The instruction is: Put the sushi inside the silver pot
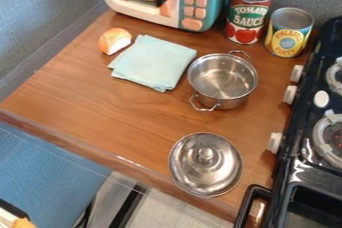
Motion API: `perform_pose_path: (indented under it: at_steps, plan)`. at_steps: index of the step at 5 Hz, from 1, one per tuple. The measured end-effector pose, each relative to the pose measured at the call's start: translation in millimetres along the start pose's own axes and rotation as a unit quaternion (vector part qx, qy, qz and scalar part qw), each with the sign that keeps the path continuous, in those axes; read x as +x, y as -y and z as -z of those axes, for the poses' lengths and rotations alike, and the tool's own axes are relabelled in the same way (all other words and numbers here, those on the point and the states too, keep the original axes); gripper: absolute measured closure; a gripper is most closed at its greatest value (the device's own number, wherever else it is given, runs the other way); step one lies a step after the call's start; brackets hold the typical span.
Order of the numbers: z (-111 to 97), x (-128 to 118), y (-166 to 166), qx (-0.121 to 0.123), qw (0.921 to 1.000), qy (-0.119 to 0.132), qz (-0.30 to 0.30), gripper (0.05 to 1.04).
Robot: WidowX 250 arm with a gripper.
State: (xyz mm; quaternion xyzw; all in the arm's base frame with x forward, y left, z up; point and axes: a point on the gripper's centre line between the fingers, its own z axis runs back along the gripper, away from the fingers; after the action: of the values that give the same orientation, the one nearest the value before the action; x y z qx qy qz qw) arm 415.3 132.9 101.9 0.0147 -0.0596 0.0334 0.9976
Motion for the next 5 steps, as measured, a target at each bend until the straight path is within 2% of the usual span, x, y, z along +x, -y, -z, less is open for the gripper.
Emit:
perform_pose_path:
  at_steps: [1, 2, 3, 5]
  plan:
    - [17.7, -12.4, -26.4, -0.004, 0.9995, -0.028, -0.013, 0.083]
    - [26.7, -19.0, -45.0, -0.013, 0.9990, -0.030, -0.031, 0.083]
    - [46.1, -26.0, -51.7, -0.012, 0.9974, -0.054, -0.047, 0.083]
    - [67.6, -22.0, -54.0, 0.000, 0.9947, -0.078, -0.066, 0.083]
